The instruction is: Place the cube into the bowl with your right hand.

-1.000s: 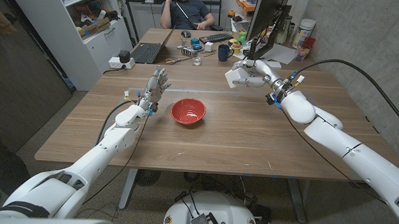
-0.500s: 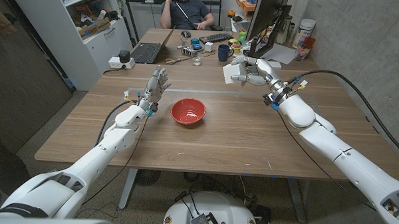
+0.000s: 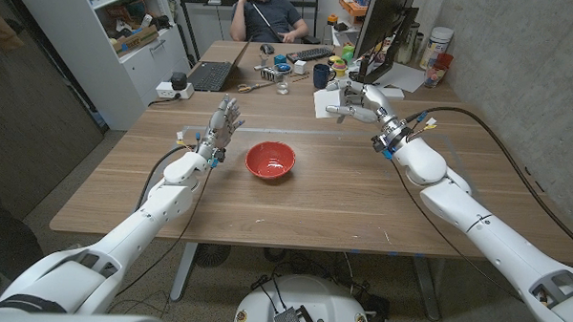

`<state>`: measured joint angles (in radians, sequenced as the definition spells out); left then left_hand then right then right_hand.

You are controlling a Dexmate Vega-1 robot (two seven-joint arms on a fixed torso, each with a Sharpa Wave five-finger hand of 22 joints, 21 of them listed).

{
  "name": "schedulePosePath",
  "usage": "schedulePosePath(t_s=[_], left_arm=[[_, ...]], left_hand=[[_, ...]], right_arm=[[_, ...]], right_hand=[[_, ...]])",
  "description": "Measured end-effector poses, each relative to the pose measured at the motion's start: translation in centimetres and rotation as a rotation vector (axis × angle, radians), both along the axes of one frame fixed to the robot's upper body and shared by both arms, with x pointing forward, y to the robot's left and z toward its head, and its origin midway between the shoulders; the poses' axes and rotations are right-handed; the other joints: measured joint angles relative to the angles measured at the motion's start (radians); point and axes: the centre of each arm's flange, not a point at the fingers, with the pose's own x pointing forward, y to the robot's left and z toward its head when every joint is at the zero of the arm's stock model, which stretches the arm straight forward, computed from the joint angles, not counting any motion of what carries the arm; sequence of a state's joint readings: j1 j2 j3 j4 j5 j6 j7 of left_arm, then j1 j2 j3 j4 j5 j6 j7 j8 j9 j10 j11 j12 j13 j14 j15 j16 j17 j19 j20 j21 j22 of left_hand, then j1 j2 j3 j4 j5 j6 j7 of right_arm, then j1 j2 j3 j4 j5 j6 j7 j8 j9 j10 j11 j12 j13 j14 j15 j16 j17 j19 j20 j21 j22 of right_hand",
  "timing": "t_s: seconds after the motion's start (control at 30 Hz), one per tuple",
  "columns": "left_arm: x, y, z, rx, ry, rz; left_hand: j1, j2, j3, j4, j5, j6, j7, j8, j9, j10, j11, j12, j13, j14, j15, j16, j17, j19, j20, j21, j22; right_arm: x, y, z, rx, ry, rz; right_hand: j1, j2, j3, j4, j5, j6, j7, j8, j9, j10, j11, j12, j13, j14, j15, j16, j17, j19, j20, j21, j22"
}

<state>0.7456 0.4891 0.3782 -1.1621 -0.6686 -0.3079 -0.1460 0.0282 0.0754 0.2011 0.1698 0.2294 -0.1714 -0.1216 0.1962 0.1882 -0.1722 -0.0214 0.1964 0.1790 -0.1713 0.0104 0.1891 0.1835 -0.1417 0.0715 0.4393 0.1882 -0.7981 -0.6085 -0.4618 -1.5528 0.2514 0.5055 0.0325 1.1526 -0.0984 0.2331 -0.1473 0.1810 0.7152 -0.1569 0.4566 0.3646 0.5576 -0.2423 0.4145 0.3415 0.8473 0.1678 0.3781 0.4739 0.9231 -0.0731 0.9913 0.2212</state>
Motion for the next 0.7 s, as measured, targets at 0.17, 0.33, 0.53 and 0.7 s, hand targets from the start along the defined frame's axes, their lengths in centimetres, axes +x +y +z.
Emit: schedulePosePath(t_s=[0.17,0.33,0.53,0.7], left_arm=[[-0.1,0.1,0.0,-0.002,-0.003,0.0],[-0.1,0.2,-0.1,-0.003,-0.003,0.0],[-0.2,0.3,-0.1,-0.003,-0.005,0.0],[-0.3,0.4,0.0,-0.004,-0.01,-0.002]], left_hand=[[0.0,0.0,0.0,0.0,0.0,-0.004,0.004,0.0,0.0,0.0,0.0,0.0,0.0,0.0,0.0,0.0,0.0,0.0,0.0,0.0,0.0],[0.0,0.0,0.0,0.0,0.0,-0.004,0.004,0.0,0.0,0.0,0.0,0.0,0.0,0.0,0.0,0.0,0.0,0.0,0.0,0.0,0.0],[0.0,0.0,0.0,0.0,0.0,-0.004,0.004,0.0,0.0,0.0,0.0,0.0,0.0,0.0,0.0,0.0,0.0,0.0,0.0,0.0,0.0],[0.0,0.0,0.0,0.0,0.0,-0.004,0.004,0.0,0.0,0.0,0.0,0.0,0.0,0.0,0.0,0.0,0.0,0.004,0.004,0.0,0.0]], right_arm=[[-0.1,0.6,-0.1,0.002,0.011,0.044],[-0.1,1.2,-0.1,0.0,0.021,0.077],[-0.1,2.0,-0.2,-0.007,0.034,0.115],[0.1,3.1,-0.3,-0.01,0.046,0.146]], right_hand=[[0.0,0.0,0.002,0.002,0.0,0.002,0.002,0.0,0.0,0.002,0.002,0.0,0.005,0.0,0.0,-0.001,0.002,0.0,0.0,0.004,-0.003],[0.0,0.0,0.002,0.002,0.0,0.003,0.003,-0.003,0.0,0.002,0.002,0.0,0.004,0.0,0.0,-0.003,0.002,0.0,0.0,0.008,-0.003],[0.0,0.0,0.002,0.002,0.0,0.004,0.003,-0.003,0.0,0.002,0.002,0.0,0.009,0.0,0.0,-0.003,0.002,0.0,0.0,0.008,-0.003],[0.0,0.0,0.003,0.003,0.0,0.004,0.004,-0.004,0.004,0.002,0.002,0.0,0.013,0.0,0.0,-0.004,0.002,0.0,0.0,0.008,-0.006]])
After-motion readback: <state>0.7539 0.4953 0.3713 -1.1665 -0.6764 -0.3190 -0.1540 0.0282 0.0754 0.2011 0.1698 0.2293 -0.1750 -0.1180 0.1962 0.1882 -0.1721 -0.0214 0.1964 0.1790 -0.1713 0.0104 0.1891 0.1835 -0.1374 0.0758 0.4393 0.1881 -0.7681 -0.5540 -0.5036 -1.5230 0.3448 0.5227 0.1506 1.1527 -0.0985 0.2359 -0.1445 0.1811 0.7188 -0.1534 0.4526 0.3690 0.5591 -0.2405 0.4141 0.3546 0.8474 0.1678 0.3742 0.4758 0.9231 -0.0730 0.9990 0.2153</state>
